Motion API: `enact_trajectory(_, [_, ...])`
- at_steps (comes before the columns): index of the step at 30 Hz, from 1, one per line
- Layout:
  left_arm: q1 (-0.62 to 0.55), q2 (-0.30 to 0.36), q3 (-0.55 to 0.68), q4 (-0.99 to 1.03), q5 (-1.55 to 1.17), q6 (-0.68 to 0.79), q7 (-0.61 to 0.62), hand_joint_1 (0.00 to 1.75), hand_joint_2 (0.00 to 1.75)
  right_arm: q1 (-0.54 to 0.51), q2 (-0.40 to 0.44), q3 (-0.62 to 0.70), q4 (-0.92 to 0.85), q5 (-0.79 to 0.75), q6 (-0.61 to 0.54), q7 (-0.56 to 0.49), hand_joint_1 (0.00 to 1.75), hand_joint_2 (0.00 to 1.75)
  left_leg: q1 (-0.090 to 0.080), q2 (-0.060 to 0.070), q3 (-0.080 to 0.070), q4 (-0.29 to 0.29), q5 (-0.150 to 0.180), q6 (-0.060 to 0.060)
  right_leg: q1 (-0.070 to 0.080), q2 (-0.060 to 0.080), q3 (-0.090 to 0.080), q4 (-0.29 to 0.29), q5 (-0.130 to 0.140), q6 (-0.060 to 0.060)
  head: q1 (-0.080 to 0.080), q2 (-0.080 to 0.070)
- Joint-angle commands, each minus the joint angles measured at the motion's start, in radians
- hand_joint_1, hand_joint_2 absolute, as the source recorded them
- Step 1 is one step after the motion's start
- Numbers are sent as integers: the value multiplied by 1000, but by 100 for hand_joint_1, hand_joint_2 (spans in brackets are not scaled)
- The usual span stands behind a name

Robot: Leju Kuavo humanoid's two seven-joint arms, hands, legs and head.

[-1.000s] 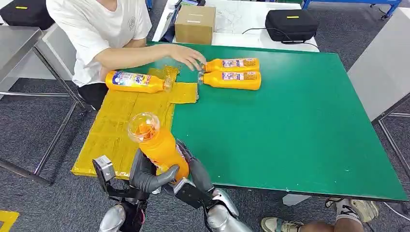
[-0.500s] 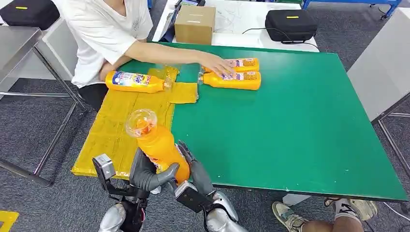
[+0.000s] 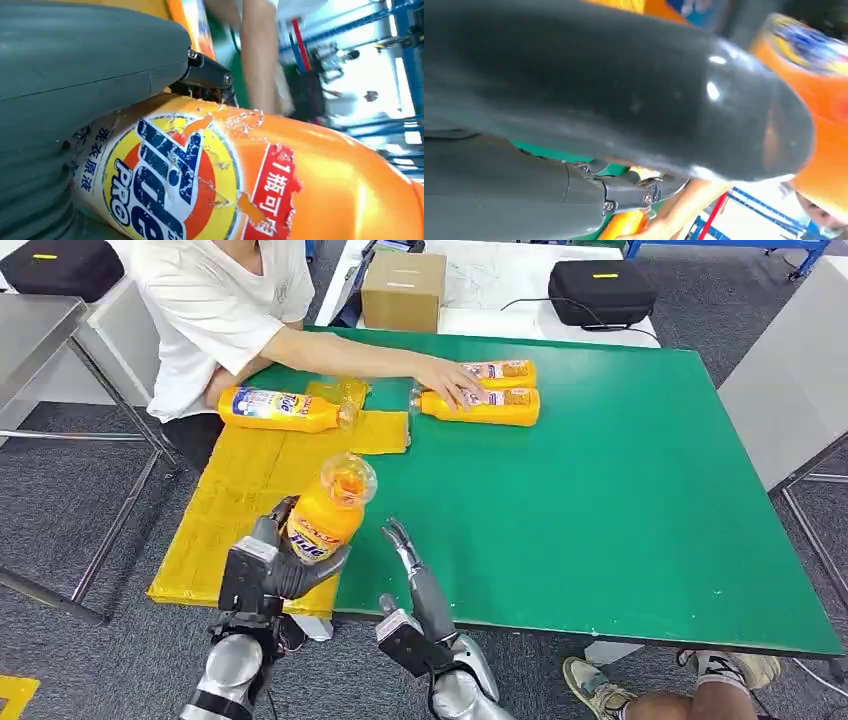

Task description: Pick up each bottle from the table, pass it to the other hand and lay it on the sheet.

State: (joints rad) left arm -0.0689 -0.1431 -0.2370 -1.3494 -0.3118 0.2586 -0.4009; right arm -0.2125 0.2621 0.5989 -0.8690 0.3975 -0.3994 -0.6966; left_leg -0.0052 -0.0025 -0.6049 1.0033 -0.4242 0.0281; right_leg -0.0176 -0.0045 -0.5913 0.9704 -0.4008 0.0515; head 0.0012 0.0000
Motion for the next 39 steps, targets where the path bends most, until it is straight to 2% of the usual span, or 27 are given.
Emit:
enact_trajectory(1, [-90, 53, 95, 170, -60, 4, -9, 173, 175, 3, -33, -31, -22, 0, 1, -2, 0, 0, 1, 0, 3, -1, -1, -1, 1, 0, 3, -1, -1, -1, 0, 0])
enact_trajectory(4, [-101, 70, 93, 188, -128, 32, 30, 173, 175, 4, -31, -39, -17, -6, 11, -2, 0, 0, 1, -1, 2, -1, -1, -1, 0, -1, 3, -1, -1, -1, 0, 0])
enact_trajectory(5, [-116, 84, 103, 214, -147, 35, 39, 169, 175, 5, -31, -43, -14, -10, 19, -2, 0, 0, 1, -1, 4, 0, -2, -2, 1, -1, 4, 0, -2, -2, 0, 0])
enact_trajectory(7, [-161, 106, 135, 299, -218, 45, 28, 173, 175, 8, -33, -43, -13, -12, 24, -2, 0, 0, 1, -1, 2, -1, 0, -1, 0, -1, 2, -1, -1, -1, 0, 0])
enact_trajectory(18, [-176, 111, 145, 326, -230, 37, 24, 168, 175, 7, -33, -41, -13, -18, 30, -2, 0, 0, 0, -1, 2, -1, 0, -1, 0, -1, 2, -1, 0, -1, 0, 0])
enact_trajectory(19, [-196, 110, 154, 366, -233, 4, 12, 166, 175, 6, -35, -39, -11, -25, 28, -2, 0, 0, 1, -1, 3, -1, 0, -2, 1, -1, 3, -1, -1, -2, 0, 0])
enact_trajectory(20, [-209, 119, 132, 401, -302, 21, 21, 155, 175, 0, -38, -36, -6, -36, 31, -2, 0, 0, 1, -1, 3, -1, 0, -2, 1, -1, 3, -1, -1, -2, 1, 0])
enact_trajectory(21, [-363, 205, 60, 763, -608, 39, 112, 157, 175, -15, -35, 18, 12, -64, 95, -2, 0, 0, 1, -1, 2, -1, 0, -2, 1, -1, 2, -1, 0, -2, 0, 0])
enact_trajectory(24, [-414, 217, 48, 848, -652, 10, 101, 155, 175, -25, -41, 47, 13, -84, 95, -2, 0, 0, 1, 0, 3, -1, 1, -2, 0, 0, 3, 0, 0, -2, 0, 0])
enact_trajectory(26, [-438, 212, 30, 878, -681, -19, 106, 148, 175, -33, -42, 60, 16, -96, 95, -2, 0, 0, 1, 1, 5, -2, 0, -4, 1, 2, 4, 0, 0, -3, 0, 0])
enact_trajectory(31, [-463, 190, -13, 905, -727, -90, 123, 120, 175, -43, -47, 77, 18, -111, 100, -2, 0, 0, 1, 0, 5, -1, 2, -5, 0, 0, 3, 2, 2, -4, 0, 0])
enact_trajectory(32, [-467, 183, -18, 914, -731, -104, 129, 82, 175, -44, -47, 78, 21, -113, 100, -2, 0, 0, 1, 0, 6, -1, 2, -6, 1, 1, 4, 2, 2, -5, 0, 0])
enact_trajectory(33, [-471, 181, -25, 919, -737, -116, 132, 23, 175, -45, -47, 81, 22, -114, 102, -2, 0, 0, 1, 1, 6, -2, 3, -6, 1, 1, 4, 2, 2, -5, 0, 0])
enact_trajectory(34, [-485, 178, -32, 936, -740, -151, 139, 5, 175, -48, -48, 85, 21, -118, 104, -2, 0, 0, 1, 0, 6, -2, 4, -6, 0, 1, 4, 2, 2, -5, 0, 0])
enact_trajectory(35, [-494, 176, -35, 943, -742, -165, 146, 0, 175, -53, -46, 85, 27, -119, 105, -2, 0, 0, 2, 0, 6, -2, 4, -7, 2, 1, 5, 2, 2, -6, 0, 0])
enact_trajectory(39, [-499, 175, -37, 944, -743, -170, 148, 0, 175, -56, -43, 85, 31, -119, 105, -2, 0, 0, 1, 1, 8, -2, 5, -7, 1, 2, 6, 2, 4, -7, 0, 0])
